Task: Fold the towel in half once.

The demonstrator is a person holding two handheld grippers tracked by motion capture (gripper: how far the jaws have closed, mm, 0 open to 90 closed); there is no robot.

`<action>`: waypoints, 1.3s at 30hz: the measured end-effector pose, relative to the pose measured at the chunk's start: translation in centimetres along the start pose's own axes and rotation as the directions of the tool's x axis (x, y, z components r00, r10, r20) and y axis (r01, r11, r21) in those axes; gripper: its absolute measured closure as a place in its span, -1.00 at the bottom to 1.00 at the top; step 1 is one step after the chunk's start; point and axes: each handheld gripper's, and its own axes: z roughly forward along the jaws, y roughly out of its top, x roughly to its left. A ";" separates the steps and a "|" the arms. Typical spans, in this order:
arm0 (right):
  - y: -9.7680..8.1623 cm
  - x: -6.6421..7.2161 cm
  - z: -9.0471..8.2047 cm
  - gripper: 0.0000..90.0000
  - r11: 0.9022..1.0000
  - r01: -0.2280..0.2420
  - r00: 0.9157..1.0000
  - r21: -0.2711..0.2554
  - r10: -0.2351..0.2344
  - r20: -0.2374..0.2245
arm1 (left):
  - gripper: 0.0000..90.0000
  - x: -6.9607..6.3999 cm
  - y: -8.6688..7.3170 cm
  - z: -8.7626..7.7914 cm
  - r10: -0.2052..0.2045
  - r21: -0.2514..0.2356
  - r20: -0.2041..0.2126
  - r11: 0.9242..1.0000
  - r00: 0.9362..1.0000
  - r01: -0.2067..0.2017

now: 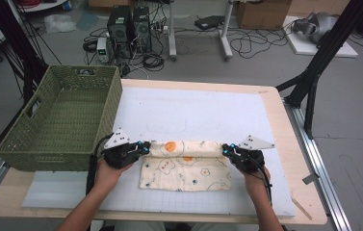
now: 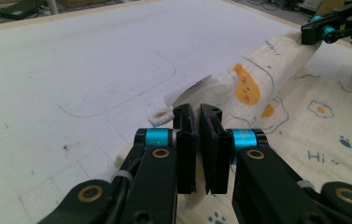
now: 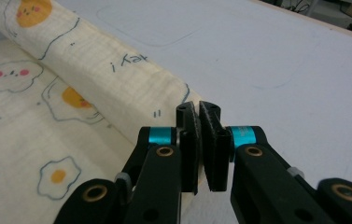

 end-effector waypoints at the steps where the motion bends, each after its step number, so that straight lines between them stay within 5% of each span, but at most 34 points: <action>1: -0.2 0.1 -0.1 0.92 1.000 0.004 1.000 0.003 -0.004 -0.004 | 0.88 -0.1 -0.2 0.0 0.004 0.005 0.003 1.000 1.000 -0.004; 26: -2.6 2.0 -2.6 0.89 0.999 0.036 0.998 0.026 -0.035 -0.045 | 0.85 -1.7 -2.3 -1.1 0.003 0.068 0.067 0.998 0.998 -0.008; 28: -2.7 1.9 -2.7 0.86 0.999 0.034 0.999 0.037 -0.033 -0.044 | 0.78 -1.8 -2.3 -1.0 -0.006 0.080 0.082 0.997 0.997 -0.001; 34: -2.7 1.2 -4.2 0.60 1.000 0.003 0.998 -0.015 -0.004 -0.066 | 0.08 -1.1 -1.8 -1.4 -0.068 0.046 0.050 0.997 0.996 0.065; 39: -2.8 0.4 -5.9 0.55 0.998 -0.032 0.999 -0.057 0.031 -0.020 | 0.04 0.0 -1.4 -2.5 -0.093 -0.030 0.040 0.995 0.995 0.094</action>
